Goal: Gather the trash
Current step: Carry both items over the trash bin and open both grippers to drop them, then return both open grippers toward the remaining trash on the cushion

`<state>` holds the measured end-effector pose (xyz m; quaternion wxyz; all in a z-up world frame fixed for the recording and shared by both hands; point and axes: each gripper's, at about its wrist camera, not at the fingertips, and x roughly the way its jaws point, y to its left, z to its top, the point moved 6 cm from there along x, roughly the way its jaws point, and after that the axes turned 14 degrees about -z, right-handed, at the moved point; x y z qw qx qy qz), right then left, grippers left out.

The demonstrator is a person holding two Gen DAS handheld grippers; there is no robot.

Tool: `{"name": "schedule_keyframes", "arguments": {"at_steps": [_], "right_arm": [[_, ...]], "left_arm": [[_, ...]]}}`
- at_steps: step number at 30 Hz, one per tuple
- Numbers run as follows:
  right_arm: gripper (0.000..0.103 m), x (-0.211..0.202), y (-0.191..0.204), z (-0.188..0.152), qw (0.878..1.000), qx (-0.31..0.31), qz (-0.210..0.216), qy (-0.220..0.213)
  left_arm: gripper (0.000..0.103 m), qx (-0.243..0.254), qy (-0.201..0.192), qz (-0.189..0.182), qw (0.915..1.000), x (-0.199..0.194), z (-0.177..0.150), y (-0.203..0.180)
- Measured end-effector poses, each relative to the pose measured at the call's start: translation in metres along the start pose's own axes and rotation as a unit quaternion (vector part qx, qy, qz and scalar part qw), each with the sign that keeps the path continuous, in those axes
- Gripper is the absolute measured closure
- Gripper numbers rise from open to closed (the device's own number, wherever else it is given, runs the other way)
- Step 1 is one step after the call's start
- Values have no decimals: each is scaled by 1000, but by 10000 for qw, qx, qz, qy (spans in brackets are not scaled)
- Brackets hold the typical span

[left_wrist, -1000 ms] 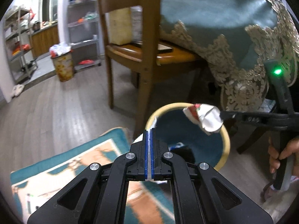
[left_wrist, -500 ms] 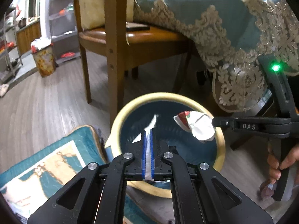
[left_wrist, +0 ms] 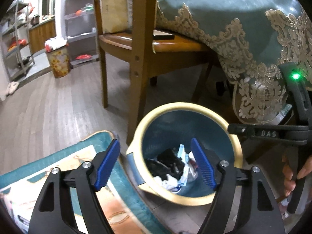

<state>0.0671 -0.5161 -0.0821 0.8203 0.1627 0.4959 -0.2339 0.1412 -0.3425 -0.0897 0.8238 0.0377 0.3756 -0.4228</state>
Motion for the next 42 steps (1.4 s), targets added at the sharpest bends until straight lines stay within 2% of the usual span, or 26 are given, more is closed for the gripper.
{"name": "schedule_keyframes", "arguments": {"at_steps": [2,3,5,6,7,8,11,16,21,28,34,42], "right_arm": [[48,-10,4,2,9999,14,16,-135],[43,-14,5,3,9998,16,23,-194],[26,-24,9,6,9994,-10,31,-342],[22,-31,12,6,9990,-34,33,-444],[13,-36,14,6,9985,-61,13,-536],[11,-41,15,6,9980,-94,-16,-622],[6,-53,22,3,9968,-153,-49,-777],[6,-72,37,-8,9958,-121,62,-900],[6,-91,69,-21,9939,-309,178,-1039],[6,-108,121,-47,9909,-735,330,-1080],[6,-106,161,-74,9879,-1110,391,-1006],[6,-84,213,-131,9891,-1246,647,-436]], "left_arm": [[20,-4,-55,64,10000,-12,0,3],[18,0,-70,91,9999,-16,1,5],[12,18,-146,200,9997,-30,1,8],[11,10,-176,238,9996,-39,1,11],[10,-8,-187,261,9995,-45,0,13],[9,-40,-198,274,9994,-52,-1,15],[7,-130,-296,355,9988,-79,-4,24],[7,-101,-483,600,9970,-131,-11,37],[7,-205,-694,821,9940,-181,-22,55],[6,-612,-872,1225,9867,-247,-51,94],[6,-955,-866,1628,9782,-287,-86,129],[6,-1477,-702,2210,9615,-324,-145,187]]}}
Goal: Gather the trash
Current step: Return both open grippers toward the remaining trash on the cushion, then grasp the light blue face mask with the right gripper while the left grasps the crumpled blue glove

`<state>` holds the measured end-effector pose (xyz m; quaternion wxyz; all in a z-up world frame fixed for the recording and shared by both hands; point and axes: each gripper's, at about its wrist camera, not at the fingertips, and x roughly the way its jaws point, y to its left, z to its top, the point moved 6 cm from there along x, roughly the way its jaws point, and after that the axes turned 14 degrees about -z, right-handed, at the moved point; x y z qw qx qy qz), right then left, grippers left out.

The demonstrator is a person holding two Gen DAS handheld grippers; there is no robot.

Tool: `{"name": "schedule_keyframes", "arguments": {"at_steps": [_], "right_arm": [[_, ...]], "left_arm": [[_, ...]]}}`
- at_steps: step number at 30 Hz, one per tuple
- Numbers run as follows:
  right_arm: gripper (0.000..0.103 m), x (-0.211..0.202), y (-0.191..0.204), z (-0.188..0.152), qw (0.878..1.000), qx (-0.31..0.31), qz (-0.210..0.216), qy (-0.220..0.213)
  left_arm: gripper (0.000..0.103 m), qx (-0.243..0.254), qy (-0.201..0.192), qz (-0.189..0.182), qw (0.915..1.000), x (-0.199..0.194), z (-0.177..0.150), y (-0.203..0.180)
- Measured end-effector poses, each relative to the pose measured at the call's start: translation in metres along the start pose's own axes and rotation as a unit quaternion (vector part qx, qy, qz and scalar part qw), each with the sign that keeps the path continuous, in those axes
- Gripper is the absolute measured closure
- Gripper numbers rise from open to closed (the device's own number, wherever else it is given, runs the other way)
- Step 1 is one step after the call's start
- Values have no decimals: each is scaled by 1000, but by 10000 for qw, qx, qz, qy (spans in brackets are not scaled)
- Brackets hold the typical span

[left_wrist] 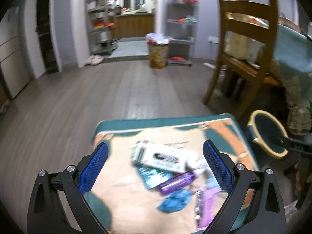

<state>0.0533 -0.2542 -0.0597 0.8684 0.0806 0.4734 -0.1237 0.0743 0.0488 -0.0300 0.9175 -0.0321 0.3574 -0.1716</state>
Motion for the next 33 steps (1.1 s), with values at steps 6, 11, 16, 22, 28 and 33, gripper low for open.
{"name": "schedule_keyframes", "arguments": {"at_steps": [6,11,16,22,28,33], "right_arm": [[6,22,39,-29,9988,-389,-91,294],[6,40,52,-45,9969,-582,-190,503],[8,60,56,-57,9938,-736,-249,792],[34,76,61,-66,9897,-866,-137,1128],[63,85,68,-70,9862,-874,218,1391],[73,84,77,-71,9842,-1006,329,1419]], "left_arm": [[6,-578,103,230,9980,7,-26,36],[6,-761,678,309,9943,37,-61,33],[7,-673,1305,-44,9892,66,-88,9],[9,-444,1749,-235,9833,85,-104,-7],[22,-348,2191,-352,9744,98,-119,-13],[41,-340,2556,-479,9650,111,-133,-16]]}}
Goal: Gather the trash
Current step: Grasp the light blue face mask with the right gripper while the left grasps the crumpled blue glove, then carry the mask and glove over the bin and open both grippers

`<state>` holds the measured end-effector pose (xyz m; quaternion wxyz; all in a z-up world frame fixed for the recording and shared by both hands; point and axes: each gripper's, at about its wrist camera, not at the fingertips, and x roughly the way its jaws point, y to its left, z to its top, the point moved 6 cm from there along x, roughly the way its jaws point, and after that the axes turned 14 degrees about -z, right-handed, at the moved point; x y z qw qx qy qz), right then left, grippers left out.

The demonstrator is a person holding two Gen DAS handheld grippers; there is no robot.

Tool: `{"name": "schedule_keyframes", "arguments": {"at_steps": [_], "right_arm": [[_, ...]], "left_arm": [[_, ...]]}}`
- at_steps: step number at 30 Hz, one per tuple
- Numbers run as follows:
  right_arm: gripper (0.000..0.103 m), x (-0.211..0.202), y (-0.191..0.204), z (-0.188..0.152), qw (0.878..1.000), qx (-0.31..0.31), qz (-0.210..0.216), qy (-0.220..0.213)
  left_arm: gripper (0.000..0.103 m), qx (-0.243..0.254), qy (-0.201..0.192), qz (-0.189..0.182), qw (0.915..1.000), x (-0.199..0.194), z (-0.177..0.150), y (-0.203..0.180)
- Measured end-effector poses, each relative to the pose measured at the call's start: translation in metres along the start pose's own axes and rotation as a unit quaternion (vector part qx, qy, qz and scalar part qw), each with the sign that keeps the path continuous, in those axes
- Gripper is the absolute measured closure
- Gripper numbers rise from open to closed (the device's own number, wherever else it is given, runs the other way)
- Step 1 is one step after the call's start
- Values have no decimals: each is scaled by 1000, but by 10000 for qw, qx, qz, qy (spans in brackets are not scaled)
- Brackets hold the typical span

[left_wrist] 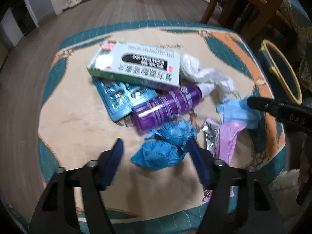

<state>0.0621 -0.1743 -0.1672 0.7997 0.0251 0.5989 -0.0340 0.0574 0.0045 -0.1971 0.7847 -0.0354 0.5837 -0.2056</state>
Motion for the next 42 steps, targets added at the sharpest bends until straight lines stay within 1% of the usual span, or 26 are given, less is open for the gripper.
{"name": "schedule_keyframes", "arguments": {"at_steps": [2,3,5,6,7,10,12,15,16,17,18,19,20,23,25,27,28,29,30,34,37,38,40,42], "right_arm": [[75,-1,1,1,10000,-4,18,5],[77,-3,0,1,10000,-10,25,-14],[91,-9,-1,3,9999,-14,89,-89],[99,-11,-1,4,9999,-15,122,-110],[103,-13,-2,3,9998,-6,142,-116],[103,-14,-10,0,9998,120,151,-90],[103,-17,-14,-1,9997,144,115,-132],[102,-18,-17,-2,9993,271,206,-152],[98,-15,-16,-3,9994,265,208,-107],[88,-13,-16,-4,9995,241,178,-87],[81,-11,-14,-6,9996,209,179,-53],[69,-9,-12,-6,9996,200,207,-30],[63,-8,-10,-6,9996,188,226,-27],[64,-1,-2,-7,9999,-19,143,69],[73,3,0,-8,9999,-73,81,123],[76,-1,1,-6,9998,-122,98,101],[78,-5,1,-6,9999,-127,92,66],[91,-10,-1,-5,9999,-105,103,27],[91,-15,-4,-4,9999,-53,139,3],[91,-36,-21,2,9996,136,198,-162],[91,-49,-40,8,9987,354,201,-293],[92,-55,-45,11,9984,383,173,-366],[92,-71,-60,19,9967,531,276,-553],[92,-90,-76,29,9946,634,280,-777]], "left_arm": [[51,9,27,-121,9999,2,0,-3],[61,80,52,-184,9998,2,0,-7],[76,232,52,-106,9997,-1,1,-12],[78,298,19,-93,9995,-5,1,-16],[79,309,-8,-107,9995,-7,1,-17],[80,332,-170,-132,9992,-19,2,-21],[80,385,-318,-78,9987,-29,3,-23],[80,413,-475,-5,9980,-39,5,-22],[80,413,-512,23,9978,-42,6,-21],[80,428,-566,80,9974,-44,8,-21],[80,478,-664,169,9965,-49,10,-21],[80,506,-737,208,9958,-53,12,-21],[80,530,-808,243,9950,-56,15,-21],[80,507,-953,210,9939,-63,22,-21],[80,553,-997,221,9932,-66,27,-23],[80,591,-1065,187,9924,-70,33,-27],[80,605,-1164,163,9912,-74,37,-30],[80,581,-1231,122,9906,-78,41,-32],[80,568,-1258,90,9904,-80,44,-33],[80,677,-1675,-86,9835,-102,66,-54],[80,916,-1875,-82,9779,-112,79,-74],[80,960,-1900,-97,9770,-113,82,-80],[80,1038,-1983,-204,9744,-115,91,-93],[80,1106,-2060,-272,9719,-117,98,-104]]}}
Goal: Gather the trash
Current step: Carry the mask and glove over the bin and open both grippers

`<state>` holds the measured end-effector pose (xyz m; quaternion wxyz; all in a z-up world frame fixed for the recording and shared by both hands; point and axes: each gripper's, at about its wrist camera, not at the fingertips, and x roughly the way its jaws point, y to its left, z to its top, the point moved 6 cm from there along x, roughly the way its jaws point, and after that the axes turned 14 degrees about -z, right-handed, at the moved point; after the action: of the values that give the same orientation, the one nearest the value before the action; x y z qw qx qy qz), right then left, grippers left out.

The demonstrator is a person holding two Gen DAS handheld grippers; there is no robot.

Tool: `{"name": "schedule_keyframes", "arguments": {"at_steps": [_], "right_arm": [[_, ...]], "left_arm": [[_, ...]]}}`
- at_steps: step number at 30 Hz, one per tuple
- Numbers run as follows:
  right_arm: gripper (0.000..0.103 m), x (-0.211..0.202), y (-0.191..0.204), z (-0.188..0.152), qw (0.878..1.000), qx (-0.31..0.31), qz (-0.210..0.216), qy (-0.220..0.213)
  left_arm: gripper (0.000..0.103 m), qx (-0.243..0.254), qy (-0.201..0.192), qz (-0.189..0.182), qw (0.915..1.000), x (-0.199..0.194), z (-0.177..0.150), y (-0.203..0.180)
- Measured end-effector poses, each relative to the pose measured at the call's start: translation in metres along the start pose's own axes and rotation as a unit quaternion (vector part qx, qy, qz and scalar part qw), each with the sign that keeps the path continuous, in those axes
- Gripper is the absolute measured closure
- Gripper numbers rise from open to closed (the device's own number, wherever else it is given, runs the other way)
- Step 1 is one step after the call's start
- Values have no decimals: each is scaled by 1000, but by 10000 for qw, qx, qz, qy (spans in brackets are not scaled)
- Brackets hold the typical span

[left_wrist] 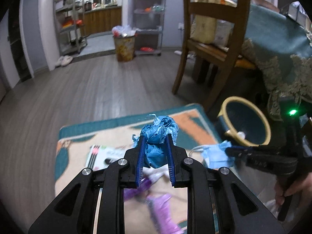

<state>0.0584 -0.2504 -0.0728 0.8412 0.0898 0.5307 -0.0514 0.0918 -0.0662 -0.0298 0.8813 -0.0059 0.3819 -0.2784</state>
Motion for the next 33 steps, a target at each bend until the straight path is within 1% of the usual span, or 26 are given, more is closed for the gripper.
{"name": "schedule_keyframes", "arguments": {"at_steps": [5,6,9,11,12,16,20,24,29,33], "right_arm": [[92,-38,-39,33,9988,229,2,-429],[92,-48,-51,43,9981,233,-72,-569],[92,-59,-79,63,9959,217,-368,-795],[92,-59,-100,71,9940,280,-571,-893],[92,-56,-117,74,9929,429,-645,-907],[92,-38,-162,74,9900,1009,-645,-745],[92,-31,-200,77,9860,1222,-869,-723],[92,-26,-233,74,9817,1508,-952,-664],[92,-20,-256,65,9789,1681,-1026,-552],[92,-15,-270,57,9766,1790,-1115,-422]], "left_arm": [[80,227,-159,-130,9995,13,25,-27],[80,260,-181,-149,9994,16,29,-32],[80,313,-216,-274,9989,30,41,-47],[80,304,-233,-401,9985,39,49,-59],[80,327,-228,-449,9982,44,50,-64],[80,627,-107,-542,9965,69,52,-93],[80,743,53,-690,9948,95,51,-116],[80,820,197,-878,9926,120,48,-140],[80,1080,350,-1160,9867,147,42,-176],[80,1327,555,-1234,9819,173,34,-200]]}}
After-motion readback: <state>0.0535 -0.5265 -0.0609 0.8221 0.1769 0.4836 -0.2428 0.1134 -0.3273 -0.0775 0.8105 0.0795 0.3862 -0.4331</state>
